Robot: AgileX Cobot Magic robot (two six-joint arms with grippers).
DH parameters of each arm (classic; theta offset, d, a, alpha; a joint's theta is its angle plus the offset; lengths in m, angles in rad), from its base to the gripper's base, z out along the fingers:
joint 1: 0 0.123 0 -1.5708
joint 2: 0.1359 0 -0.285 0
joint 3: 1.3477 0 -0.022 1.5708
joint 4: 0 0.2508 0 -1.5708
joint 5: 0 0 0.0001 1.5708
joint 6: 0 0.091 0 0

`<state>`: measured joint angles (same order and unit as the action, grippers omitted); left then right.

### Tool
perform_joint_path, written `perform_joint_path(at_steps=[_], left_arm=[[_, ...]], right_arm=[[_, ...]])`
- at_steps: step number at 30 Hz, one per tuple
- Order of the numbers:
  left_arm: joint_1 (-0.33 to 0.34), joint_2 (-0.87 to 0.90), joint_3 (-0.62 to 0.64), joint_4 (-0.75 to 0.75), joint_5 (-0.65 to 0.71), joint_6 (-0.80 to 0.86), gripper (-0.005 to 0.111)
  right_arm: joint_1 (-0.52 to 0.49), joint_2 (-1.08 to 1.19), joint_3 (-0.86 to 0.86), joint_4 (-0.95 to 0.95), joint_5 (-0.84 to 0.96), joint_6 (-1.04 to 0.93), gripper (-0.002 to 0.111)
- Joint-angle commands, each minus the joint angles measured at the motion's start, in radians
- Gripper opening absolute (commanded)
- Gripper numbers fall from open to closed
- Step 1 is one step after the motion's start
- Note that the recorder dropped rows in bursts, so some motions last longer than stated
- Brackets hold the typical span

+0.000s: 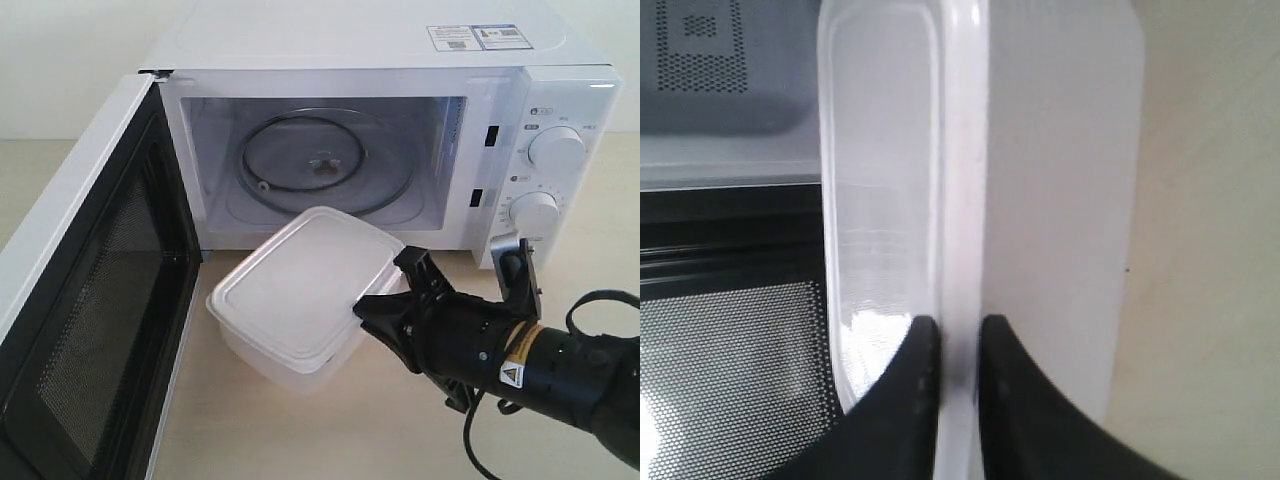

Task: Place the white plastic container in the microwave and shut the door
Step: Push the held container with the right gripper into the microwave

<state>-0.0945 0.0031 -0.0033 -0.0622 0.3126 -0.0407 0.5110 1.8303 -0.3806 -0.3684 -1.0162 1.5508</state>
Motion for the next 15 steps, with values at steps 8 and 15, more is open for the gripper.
perform_joint_path(at_steps=[8,15], left_arm=[[0.003,-0.003,0.003,-0.001,-0.002,0.004,0.004],[0.003,-0.003,0.003,-0.001,-0.002,0.004,0.004]], right_arm=[[0.068,-0.023,-0.004,0.244,-0.205,-0.018,0.0],[0.068,-0.045,-0.076,0.308,-0.097,-0.051,0.0]])
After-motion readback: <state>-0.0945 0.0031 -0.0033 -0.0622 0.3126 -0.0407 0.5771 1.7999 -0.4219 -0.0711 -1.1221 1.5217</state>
